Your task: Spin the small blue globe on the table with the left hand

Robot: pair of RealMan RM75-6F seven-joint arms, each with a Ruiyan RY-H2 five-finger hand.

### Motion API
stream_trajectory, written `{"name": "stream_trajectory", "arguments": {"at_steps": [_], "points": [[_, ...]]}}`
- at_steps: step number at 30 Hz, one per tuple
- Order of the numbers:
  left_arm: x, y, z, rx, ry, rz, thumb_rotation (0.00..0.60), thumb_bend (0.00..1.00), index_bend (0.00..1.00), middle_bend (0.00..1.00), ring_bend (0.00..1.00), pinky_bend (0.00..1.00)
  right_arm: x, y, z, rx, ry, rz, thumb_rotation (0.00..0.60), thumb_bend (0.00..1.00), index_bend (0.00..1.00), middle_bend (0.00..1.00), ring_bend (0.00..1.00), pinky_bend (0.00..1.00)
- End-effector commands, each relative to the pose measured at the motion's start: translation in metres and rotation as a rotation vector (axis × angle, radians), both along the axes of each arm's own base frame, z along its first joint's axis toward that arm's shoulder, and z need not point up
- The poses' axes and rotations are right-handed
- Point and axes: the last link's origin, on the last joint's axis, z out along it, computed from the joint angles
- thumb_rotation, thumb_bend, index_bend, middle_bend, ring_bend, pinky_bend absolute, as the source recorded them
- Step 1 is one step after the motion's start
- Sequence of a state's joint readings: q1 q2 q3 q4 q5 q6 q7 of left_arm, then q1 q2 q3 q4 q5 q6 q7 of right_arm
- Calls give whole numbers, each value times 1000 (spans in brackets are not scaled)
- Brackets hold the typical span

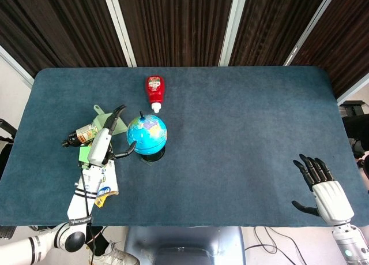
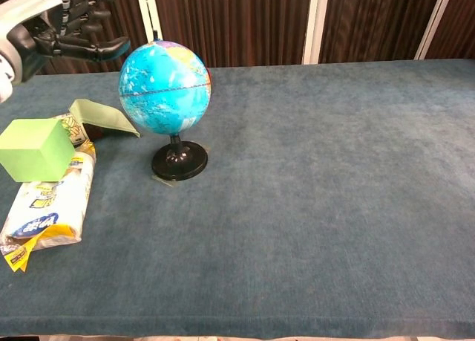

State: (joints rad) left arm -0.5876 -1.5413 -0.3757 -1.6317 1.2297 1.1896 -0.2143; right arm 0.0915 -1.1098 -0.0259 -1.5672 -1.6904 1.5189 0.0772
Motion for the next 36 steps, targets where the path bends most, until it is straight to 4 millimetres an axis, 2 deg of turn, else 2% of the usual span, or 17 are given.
{"name": "stream_trajectory", "arguments": {"at_steps": [1, 8, 24, 32, 36], "points": [[10, 12, -11, -11, 7, 13, 599, 334, 0, 0, 0, 0, 0, 0, 0, 0, -1, -1, 600, 31, 0, 0, 0, 0], [18, 21, -20, -9, 9, 28, 599, 333, 0, 0, 0, 0, -2, 0, 3, -6, -4, -7, 600, 31, 0, 0, 0, 0], [2, 19, -18, 4, 45, 70, 598, 331, 0, 0, 0, 0, -2, 2, 7, -14, -12, -4, 600, 31, 0, 0, 0, 0], [-4, 26, -16, 17, 64, 93, 600, 336, 0, 0, 0, 0, -2, 2, 8, -17, -12, -3, 600, 31, 0, 0, 0, 0], [-5, 37, -17, 17, 65, 105, 599, 335, 0, 0, 0, 0, -2, 2, 8, -20, -12, -4, 600, 31, 0, 0, 0, 0]]}}
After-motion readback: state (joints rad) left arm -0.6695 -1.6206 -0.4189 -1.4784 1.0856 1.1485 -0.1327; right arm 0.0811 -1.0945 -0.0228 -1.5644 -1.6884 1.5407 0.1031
